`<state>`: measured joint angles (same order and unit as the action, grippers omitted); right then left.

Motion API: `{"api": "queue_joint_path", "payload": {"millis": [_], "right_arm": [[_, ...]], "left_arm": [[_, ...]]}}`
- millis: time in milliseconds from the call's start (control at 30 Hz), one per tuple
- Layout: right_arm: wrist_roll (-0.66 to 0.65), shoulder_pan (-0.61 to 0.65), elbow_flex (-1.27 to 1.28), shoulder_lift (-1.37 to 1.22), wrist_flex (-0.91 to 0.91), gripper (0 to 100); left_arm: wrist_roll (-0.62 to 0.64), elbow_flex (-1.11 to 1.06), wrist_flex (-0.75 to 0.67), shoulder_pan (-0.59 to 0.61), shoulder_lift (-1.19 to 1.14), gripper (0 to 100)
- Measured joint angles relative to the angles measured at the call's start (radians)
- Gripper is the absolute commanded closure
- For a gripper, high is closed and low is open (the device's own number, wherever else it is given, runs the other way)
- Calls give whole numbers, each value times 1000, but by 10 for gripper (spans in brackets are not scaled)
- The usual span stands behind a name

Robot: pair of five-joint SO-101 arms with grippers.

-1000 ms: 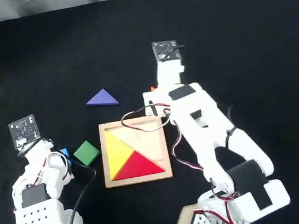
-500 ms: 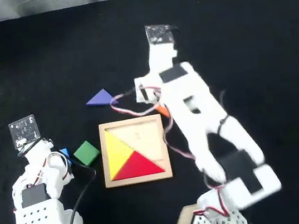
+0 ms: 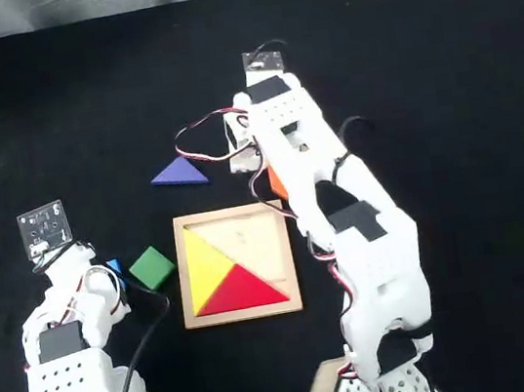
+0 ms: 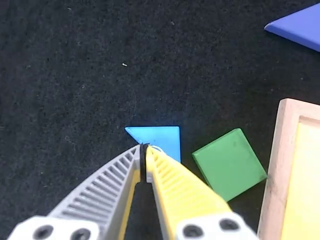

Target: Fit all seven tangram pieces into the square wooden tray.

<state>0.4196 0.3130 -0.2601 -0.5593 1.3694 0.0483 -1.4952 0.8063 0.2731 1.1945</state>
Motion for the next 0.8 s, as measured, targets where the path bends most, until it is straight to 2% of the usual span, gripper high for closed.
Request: {"api": "queue_joint_path", "payload": {"millis": [200,367,500,600,800], "right_arm": [[-3,0,-5,0,26,804],[-91,0,-5,0,83,804],[-201,-8,-5,0,81,802],[-232,-8,-5,0,66,801],[-238,-18,-6,-55,32,713]], "left_arm": [[0,0,0,0,0,970],[0,0,0,0,0,970],[0,0,0,0,0,970],[0,0,0,0,0,970],[0,0,0,-3,0,970]]}}
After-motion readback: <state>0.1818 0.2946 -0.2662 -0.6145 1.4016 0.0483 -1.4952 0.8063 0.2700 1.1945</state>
